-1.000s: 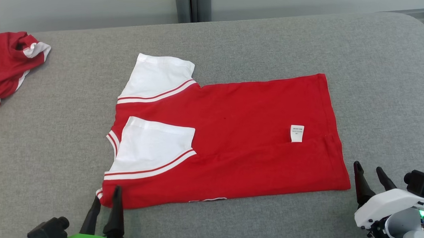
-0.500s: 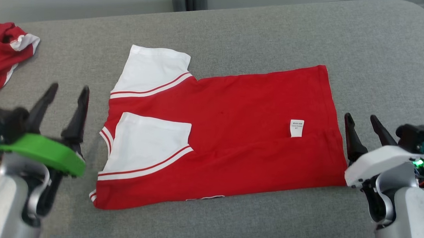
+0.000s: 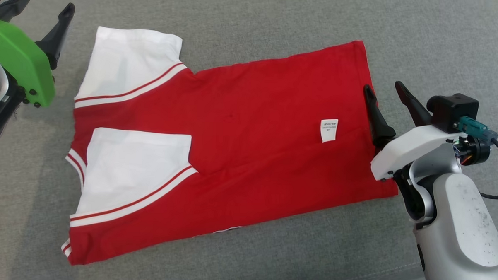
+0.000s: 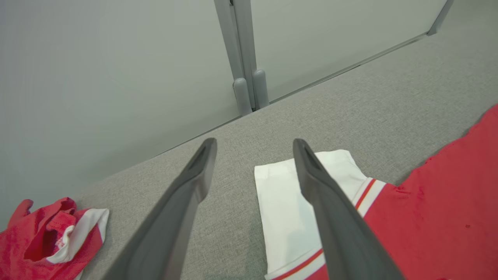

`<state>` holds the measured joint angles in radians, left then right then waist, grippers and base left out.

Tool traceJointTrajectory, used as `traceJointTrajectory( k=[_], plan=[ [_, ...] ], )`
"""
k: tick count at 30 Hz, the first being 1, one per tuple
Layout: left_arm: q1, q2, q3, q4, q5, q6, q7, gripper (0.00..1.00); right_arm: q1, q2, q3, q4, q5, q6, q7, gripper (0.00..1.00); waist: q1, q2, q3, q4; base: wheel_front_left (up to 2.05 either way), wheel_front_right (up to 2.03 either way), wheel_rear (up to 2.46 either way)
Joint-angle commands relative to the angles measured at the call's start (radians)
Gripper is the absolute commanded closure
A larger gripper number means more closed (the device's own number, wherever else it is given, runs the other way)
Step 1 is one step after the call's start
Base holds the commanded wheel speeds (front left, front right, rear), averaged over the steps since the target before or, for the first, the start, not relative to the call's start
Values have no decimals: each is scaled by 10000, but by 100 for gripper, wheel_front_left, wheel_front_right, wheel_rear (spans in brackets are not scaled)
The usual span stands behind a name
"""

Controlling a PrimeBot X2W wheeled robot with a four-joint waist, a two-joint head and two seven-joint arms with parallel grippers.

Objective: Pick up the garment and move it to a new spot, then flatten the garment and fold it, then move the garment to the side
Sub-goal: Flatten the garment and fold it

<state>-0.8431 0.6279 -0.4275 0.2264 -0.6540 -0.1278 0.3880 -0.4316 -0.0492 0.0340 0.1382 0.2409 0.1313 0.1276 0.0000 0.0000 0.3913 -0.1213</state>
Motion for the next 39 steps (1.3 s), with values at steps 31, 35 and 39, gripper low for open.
traceJointTrajectory(
  k=[31,35,39],
  plan=[
    [-1374,629,-1672,2910,-2059,-44,1624,53,-1324,-26,930,809,229,-11,-697,0,0,0,1847,-1753,0,0,0],
    [-1332,649,-1796,2653,-2127,-47,1387,100,-1403,-29,875,870,200,-11,-694,0,0,0,1787,-1683,0,0,0],
    [-1378,525,-1896,2533,-1959,-47,816,100,-1546,-128,803,955,91,-11,-641,0,0,0,1635,-1463,0,0,0]
  ],
)
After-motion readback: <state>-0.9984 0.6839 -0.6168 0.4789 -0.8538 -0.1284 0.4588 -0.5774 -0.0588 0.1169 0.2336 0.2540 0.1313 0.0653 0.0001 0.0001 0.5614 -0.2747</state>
